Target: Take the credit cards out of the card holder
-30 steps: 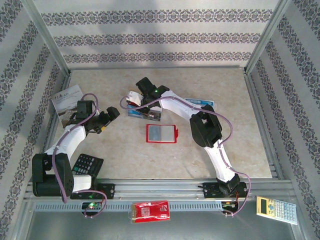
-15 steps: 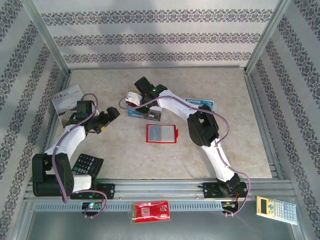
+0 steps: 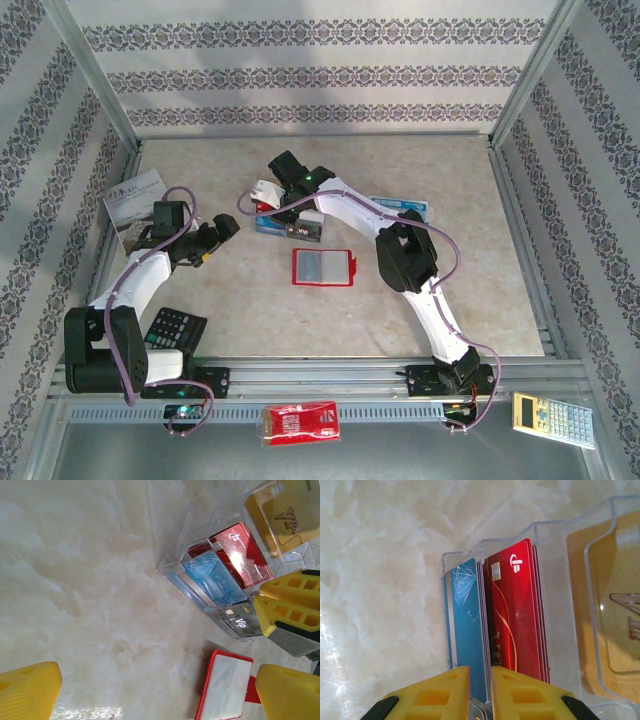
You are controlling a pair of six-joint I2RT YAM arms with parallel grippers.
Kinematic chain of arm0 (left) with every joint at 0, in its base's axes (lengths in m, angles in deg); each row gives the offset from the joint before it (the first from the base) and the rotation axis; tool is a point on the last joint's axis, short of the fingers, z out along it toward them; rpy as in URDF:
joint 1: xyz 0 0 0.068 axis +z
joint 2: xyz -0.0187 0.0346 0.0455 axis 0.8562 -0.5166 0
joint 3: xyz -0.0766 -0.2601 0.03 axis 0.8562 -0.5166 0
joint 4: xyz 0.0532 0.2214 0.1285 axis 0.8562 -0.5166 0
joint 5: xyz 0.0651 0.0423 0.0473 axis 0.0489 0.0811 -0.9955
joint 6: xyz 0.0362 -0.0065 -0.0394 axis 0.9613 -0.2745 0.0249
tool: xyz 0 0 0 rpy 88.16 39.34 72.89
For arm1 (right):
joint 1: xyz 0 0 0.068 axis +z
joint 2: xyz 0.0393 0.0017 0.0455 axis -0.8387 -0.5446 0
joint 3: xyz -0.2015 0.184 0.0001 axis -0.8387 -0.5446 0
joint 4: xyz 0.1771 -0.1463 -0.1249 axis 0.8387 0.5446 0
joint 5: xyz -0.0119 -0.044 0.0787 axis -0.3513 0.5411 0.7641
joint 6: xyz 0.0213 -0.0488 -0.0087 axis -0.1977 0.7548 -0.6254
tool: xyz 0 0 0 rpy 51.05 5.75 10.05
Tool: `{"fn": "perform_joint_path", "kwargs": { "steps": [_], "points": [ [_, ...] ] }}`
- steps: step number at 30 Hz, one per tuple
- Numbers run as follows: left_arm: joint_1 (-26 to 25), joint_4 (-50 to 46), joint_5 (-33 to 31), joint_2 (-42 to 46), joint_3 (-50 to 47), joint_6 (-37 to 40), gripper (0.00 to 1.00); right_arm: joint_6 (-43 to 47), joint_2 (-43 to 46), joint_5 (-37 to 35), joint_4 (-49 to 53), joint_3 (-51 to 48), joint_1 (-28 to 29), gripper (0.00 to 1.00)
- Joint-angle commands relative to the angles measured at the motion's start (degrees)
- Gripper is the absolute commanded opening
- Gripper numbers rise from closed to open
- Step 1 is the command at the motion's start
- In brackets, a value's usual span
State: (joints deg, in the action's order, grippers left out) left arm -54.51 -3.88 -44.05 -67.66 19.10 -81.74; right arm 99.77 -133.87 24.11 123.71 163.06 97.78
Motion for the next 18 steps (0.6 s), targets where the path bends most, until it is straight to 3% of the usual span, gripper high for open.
{"fn": "perform_joint_path", "kwargs": {
  "steps": [1, 8, 18],
  "points": [
    [0.97, -1.67, 1.25, 0.06, -0.32, 1.27, 1.0, -4.51, 4.55, 2.3, -0.21, -0.58, 0.75, 0.21],
    [0.65, -1.92, 2.23, 0.19, -0.16, 1.62, 1.0, -17.94, 14.32, 0.03, -5.39, -10.14, 0.75, 0.31],
    [-2.94, 0.31, 2.52, 0.01, -0.12, 0.24, 1.0, -45.37, 30.88, -10.33, -12.36, -36.31, 0.85, 0.52]
  ]
}}
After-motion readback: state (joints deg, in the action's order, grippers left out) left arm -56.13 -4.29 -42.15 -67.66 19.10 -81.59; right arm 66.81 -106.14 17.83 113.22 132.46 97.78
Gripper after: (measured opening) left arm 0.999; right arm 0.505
